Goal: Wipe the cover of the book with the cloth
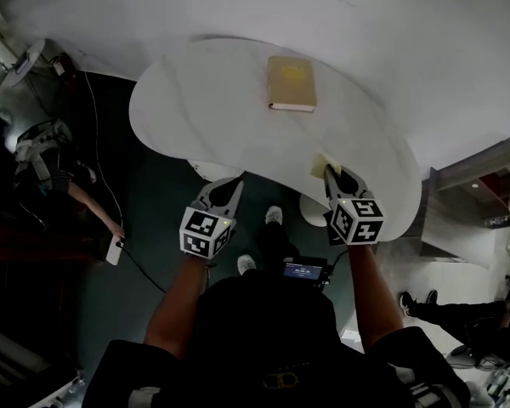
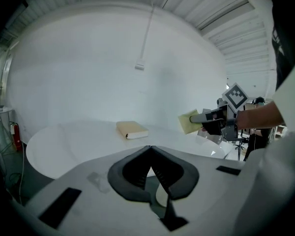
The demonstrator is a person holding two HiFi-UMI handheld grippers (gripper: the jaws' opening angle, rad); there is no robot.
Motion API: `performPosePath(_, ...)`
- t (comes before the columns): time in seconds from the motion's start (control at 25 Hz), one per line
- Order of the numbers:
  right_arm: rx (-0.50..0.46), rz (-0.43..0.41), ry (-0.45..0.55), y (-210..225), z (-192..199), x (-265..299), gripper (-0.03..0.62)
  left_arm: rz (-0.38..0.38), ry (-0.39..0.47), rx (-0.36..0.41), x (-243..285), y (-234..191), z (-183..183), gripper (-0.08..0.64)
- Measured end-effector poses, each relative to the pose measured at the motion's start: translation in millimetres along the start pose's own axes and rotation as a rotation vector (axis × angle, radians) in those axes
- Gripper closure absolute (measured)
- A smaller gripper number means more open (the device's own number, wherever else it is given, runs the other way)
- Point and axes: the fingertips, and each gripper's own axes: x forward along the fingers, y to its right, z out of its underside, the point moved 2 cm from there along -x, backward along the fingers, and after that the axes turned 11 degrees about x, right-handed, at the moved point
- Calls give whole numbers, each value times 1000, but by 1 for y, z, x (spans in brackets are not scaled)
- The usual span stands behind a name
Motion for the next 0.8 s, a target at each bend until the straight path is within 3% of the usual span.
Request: performPosePath(0.8,-16,9,41,-14,0,-17,505,8,22,53,-6,9,-13,551)
